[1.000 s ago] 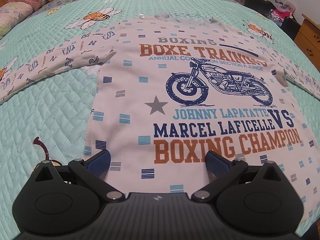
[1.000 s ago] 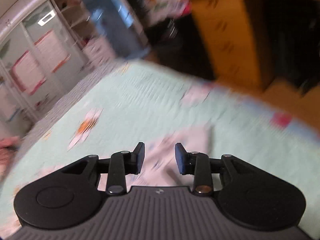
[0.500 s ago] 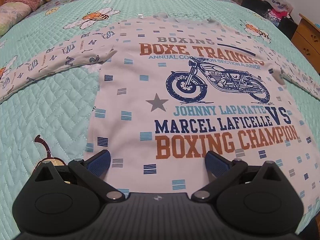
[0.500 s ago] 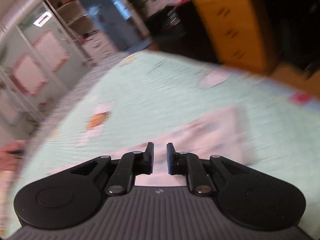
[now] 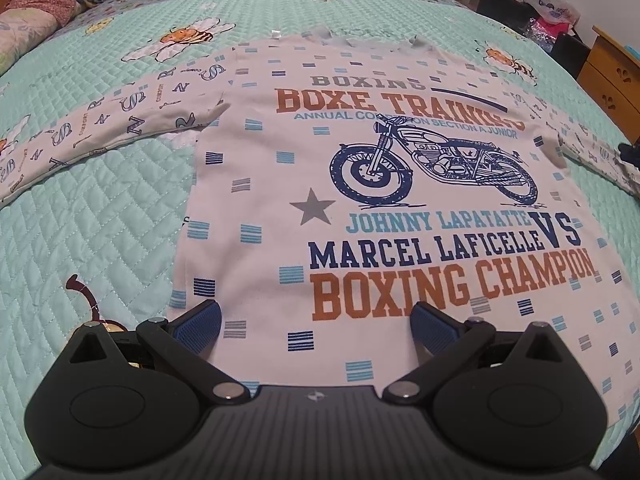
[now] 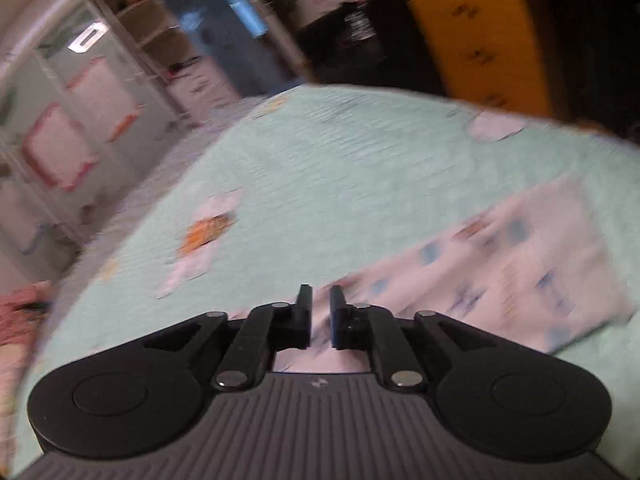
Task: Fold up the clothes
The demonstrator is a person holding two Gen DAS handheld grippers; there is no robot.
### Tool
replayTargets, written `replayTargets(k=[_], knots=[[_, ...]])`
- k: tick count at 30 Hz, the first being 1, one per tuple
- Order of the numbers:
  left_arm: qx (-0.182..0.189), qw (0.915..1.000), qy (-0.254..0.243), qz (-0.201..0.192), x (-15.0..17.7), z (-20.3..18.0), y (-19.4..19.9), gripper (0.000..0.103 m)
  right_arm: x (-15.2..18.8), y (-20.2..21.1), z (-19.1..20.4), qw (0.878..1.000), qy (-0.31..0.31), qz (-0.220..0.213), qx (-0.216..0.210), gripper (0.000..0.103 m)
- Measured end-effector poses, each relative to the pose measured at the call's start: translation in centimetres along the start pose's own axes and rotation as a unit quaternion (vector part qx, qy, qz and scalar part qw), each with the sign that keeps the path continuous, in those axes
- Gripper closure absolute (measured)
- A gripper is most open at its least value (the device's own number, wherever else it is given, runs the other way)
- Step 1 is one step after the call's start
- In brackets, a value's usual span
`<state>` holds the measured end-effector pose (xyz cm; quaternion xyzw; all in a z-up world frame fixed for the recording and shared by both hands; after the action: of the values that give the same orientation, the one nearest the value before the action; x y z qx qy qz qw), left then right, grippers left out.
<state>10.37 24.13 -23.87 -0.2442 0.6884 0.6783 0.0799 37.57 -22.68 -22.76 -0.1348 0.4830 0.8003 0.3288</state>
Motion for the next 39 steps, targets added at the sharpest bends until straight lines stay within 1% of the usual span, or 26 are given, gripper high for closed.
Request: replayTargets(k=[1,2,3,5,6,7,8,10,12,13,14,15,16,17,19,21,23,24,25,28,30,31,32,34,36,39], knots=[[0.001,1.0000,0.000,0.000,0.0,0.0,0.0,0.000,0.5,0.0,0.3,1.000,0.006,0.006,-0.003,0.080],[0.002,1.0000,0.000,0.000,0.0,0.0,0.0,0.000,0.9,0.0,0.5,1.000,0.012,0.012,-0.005,0.081],[0.002,1.0000,0.000,0.000,0.0,0.0,0.0,0.000,1.2,0.2,0.7,1.000,0.014,0.013,-0.003,0.100],[0.011,0.9999,0.004,0.000,-0.1,0.2,0.2,0.000,0.6,0.8,0.2,1.000,-0.002,-0.008,0.027,0.103],[0.016,0.9998,0.007,0.000,0.0,0.3,0.3,0.000,0.5,1.3,0.3,0.999,-0.003,-0.019,0.039,0.093],[0.022,0.9997,0.011,-0.001,0.0,0.5,0.4,0.000,1.0,1.9,1.4,0.999,0.011,-0.030,0.037,0.092],[0.028,0.9995,0.016,-0.002,0.0,0.6,0.5,0.000,1.9,2.3,3.0,0.999,0.028,-0.032,0.016,0.091],[0.043,0.9986,0.031,-0.004,0.3,1.3,1.2,0.000,3.5,2.6,5.8,0.998,0.057,-0.012,-0.038,0.079],[0.058,0.9972,0.047,-0.007,0.5,1.9,1.9,0.000,5.0,1.0,6.8,0.996,0.066,0.030,-0.059,0.068],[0.066,0.9963,0.055,-0.008,0.7,2.3,2.3,0.000,5.6,0.2,6.3,0.996,0.051,0.048,-0.050,0.077],[0.074,0.9953,0.063,-0.009,0.8,2.6,2.7,0.001,5.5,0.3,5.6,0.998,0.030,0.039,-0.038,0.086],[0.081,0.9941,0.071,-0.010,1.0,3.0,3.1,0.002,5.4,0.6,5.1,0.999,0.011,0.029,-0.022,0.089],[0.089,0.9929,0.079,-0.012,1.1,3.3,3.5,0.003,5.2,1.3,5.3,1.000,0.001,0.019,-0.001,0.085],[0.097,0.9915,0.086,-0.013,1.2,3.7,3.8,0.003,5.5,2.1,6.1,1.000,0.004,0.012,0.001,0.085],[0.108,0.9897,0.092,-0.016,1.5,4.1,4.6,0.003,7.0,3.6,9.0,0.998,0.033,0.020,-0.041,0.085],[0.108,0.9910,0.077,-0.016,2.2,4.4,5.2,0.004,9.3,4.5,12.2,0.993,0.065,0.047,-0.081,0.083],[0.108,0.9920,0.064,-0.015,2.9,4.7,5.7,0.004,11.2,4.5,14.3,0.989,0.084,0.067,-0.097,0.073],[0.111,0.9918,0.062,-0.016,3.3,4.8,5.9,0.004,12.0,4.3,15.0,0.988,0.091,0.075,-0.098,0.065],[0.114,0.9915,0.060,-0.016,3.6,4.9,6.0,0.004,12.7,4.1,15.6,0.987,0.102,0.079,-0.092,0.060],[0.115,0.9918,0.054,-0.014,4.4,5.3,6.0,0.004,14.1,3.9,15.1,0.985,0.146,0.080,-0.050,0.058],[0.113,0.9924,0.048,-0.010,5.0,5.5,5.7,0.004,15.5,4.4,14.8,0.984,0.130,0.093,-0.080,0.058],[0.109,0.9929,0.046,-0.002,5.4,6.3,5.2,0.004,16.3,4.7,14.6,0.983,0.129,0.098,-0.087,0.059],[0.106,0.9934,0.044,0.003,5.8,6.6,4.8,0.004,17.2,5.1,14.1,0.982,0.144,0.098,-0.077,0.061],[0.101,0.9942,0.036,-0.002,5.9,6.4,4.7,0.004,18.7,6.4,13.6,0.978,0.180,0.090,-0.055,0.074],[0.097,0.9949,0.027,-0.002,5.8,6.2,4.9,0.004,19.4,7.6,13.3,0.975,0.198,0.093,-0.034,0.077],[0.108,0.9933,0.039,-0.005,5.6,6.4,5.1,0.004,19.9,8.9,13.4,0.973,0.203,0.107,-0.021,0.075]])
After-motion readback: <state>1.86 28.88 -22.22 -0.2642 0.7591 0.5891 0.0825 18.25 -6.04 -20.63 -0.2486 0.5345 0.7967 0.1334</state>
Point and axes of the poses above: each gripper's, at about its wrist camera, not at the fingertips, and y roughly against the way its jaws point, z to its left, x to its underside, the point moved 9 cm from there along -y, roughly the way its jaws point, and after that the axes turned 8 degrees about z, right-handed, at the moved point
